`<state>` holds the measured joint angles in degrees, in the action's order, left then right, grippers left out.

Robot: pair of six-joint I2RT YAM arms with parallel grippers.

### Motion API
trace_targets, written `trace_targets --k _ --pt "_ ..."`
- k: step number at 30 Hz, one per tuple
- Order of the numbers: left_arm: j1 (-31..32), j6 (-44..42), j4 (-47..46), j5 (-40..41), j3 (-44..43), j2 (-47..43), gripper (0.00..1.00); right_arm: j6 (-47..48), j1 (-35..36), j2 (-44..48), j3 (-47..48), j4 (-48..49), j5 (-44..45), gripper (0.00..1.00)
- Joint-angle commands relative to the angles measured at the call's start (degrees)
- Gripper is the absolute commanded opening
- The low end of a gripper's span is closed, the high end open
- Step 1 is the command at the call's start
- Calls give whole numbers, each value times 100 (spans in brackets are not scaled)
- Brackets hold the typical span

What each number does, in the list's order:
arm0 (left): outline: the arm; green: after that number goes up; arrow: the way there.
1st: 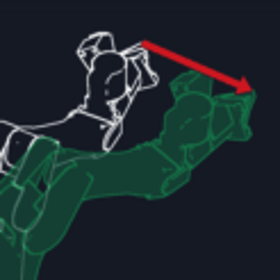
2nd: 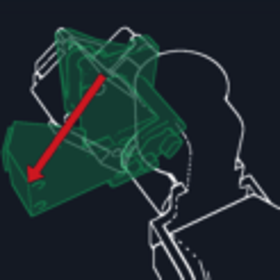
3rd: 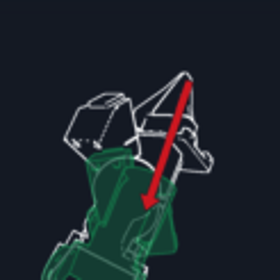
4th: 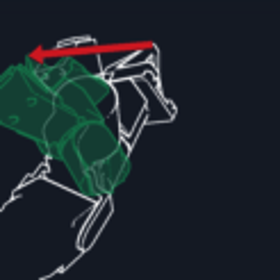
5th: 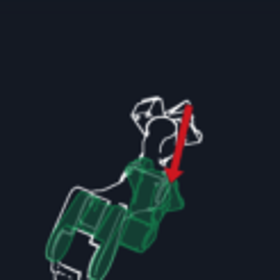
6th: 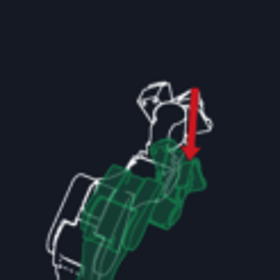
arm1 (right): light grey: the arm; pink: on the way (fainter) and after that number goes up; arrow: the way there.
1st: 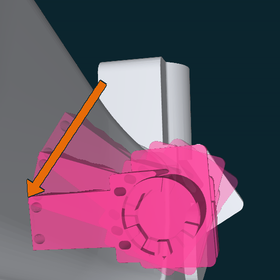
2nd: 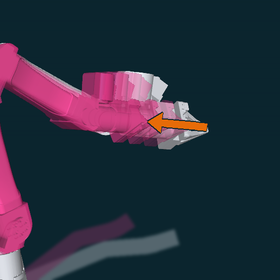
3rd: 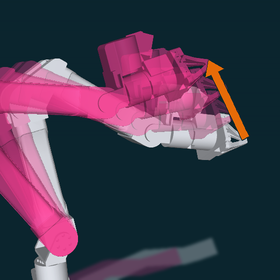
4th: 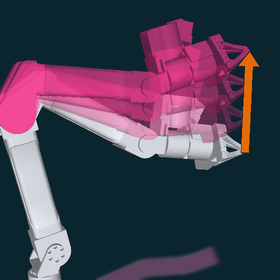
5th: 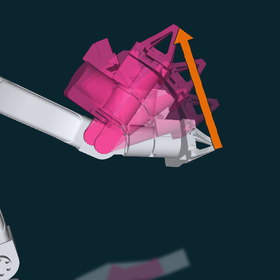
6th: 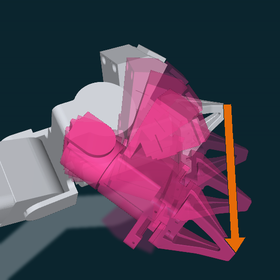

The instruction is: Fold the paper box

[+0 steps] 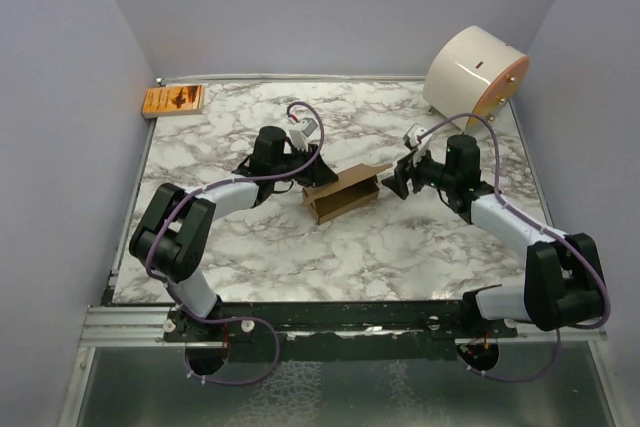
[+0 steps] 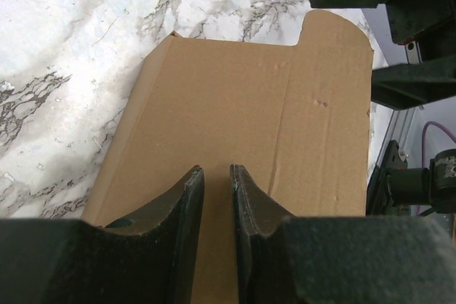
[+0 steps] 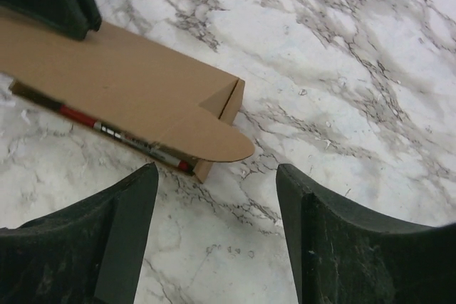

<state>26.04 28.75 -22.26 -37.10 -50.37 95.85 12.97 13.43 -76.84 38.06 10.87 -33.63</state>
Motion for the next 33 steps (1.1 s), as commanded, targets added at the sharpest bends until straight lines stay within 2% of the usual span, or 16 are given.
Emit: trace_targets --k 1,5,9,14,17,19,20,23,25,27,29,33 --pt "6 -87 -61 -139 -21 47 24 1595 -159 349 384 -1244 -925 69" --pt "19 -97 -24 -165 34 87 23 2548 -173 667 669 -2210 -897 72" --pt "50 -75 -110 -142 177 100 23 3033 -187 874 928 -3029 -1009 74" --pt "91 -11 -229 -116 328 268 23 3244 -190 898 1667 -4139 -1433 74" --pt "115 -10 -237 -77 373 314 23 3054 -183 799 2120 -4447 -2142 73" --pt "133 -25 -235 -35 398 348 22 2548 -152 574 2284 -4261 -2739 67" --pt "142 -28 -227 -8 411 352 22 2320 -34 400 2349 -4157 -2881 60" --pt "164 -111 -70 80 425 332 21 2127 348 -319 2577 -4096 -2845 28" --pt "181 -185 51 159 418 304 21 1999 410 -859 2675 -4051 -2854 15" --pt "182 -210 103 178 416 242 21 2081 430 -1368 2865 -4264 -2956 11" --pt "182 -202 126 172 395 176 22 2170 432 -1700 3016 -4477 -3118 10" --pt "173 -130 144 193 267 -37 24 2277 432 -1780 2921 -4477 -3377 16"
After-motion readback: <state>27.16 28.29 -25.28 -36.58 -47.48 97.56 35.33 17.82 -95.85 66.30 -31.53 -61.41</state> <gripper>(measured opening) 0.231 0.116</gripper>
